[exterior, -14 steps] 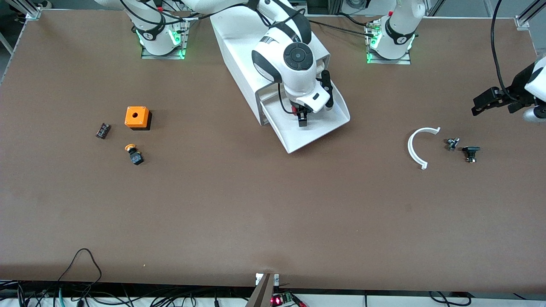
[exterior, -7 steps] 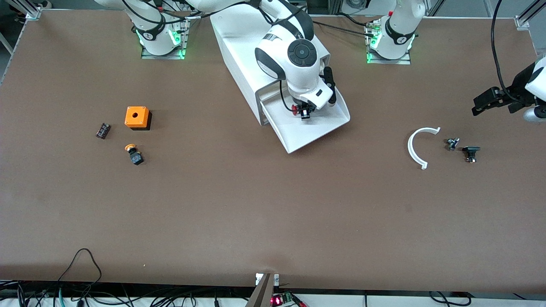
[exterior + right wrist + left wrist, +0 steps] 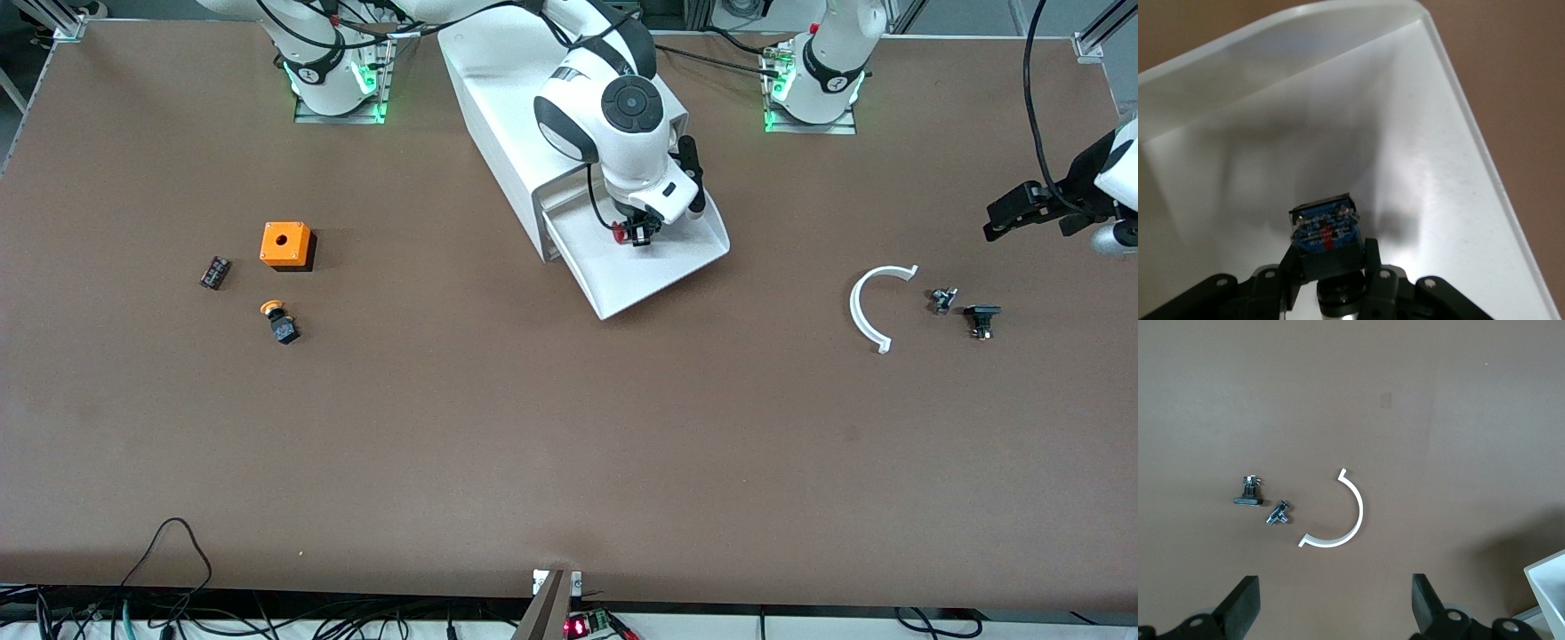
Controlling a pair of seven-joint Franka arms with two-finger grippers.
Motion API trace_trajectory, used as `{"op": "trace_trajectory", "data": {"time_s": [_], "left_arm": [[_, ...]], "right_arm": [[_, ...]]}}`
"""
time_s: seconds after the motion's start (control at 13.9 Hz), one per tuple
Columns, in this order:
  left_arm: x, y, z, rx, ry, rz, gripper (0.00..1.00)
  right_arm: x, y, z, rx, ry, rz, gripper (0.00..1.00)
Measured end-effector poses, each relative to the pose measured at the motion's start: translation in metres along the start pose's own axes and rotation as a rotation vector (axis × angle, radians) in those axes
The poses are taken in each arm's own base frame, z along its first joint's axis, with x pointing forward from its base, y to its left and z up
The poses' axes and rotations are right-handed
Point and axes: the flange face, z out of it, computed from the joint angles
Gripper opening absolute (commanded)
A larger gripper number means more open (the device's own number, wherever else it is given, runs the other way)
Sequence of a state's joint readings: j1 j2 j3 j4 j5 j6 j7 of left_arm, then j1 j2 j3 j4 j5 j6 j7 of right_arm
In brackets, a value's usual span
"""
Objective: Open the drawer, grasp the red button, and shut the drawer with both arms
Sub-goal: 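Lift the red button out of the drawer with the right gripper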
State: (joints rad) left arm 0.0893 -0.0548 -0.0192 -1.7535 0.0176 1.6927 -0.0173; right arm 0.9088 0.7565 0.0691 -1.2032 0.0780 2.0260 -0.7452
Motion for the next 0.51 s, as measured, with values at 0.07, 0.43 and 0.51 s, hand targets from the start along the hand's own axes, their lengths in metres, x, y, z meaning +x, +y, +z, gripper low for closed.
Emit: {"op": "trace_trajectory", "data": {"time_s": [0.07,0.43,0.51], "left_arm": [[0.0,0.0,0.0,0.0,0.0,0.0,1.0],[0.0,0.0,0.0,0.0,0.001,0.001,1.0],[0.0,0.002,-0.001,0.0,0.002,0.004,1.0]], "right_arm": [[0.001,0.004,-0.008,-0.013,0.011,0.003,0.32],[-0.038,0.058,-0.077,-0.097,0.076,0.175,0.32],[-0.06,0.078,-0.09,-0.111,0.084,0.239,0.32]]}}
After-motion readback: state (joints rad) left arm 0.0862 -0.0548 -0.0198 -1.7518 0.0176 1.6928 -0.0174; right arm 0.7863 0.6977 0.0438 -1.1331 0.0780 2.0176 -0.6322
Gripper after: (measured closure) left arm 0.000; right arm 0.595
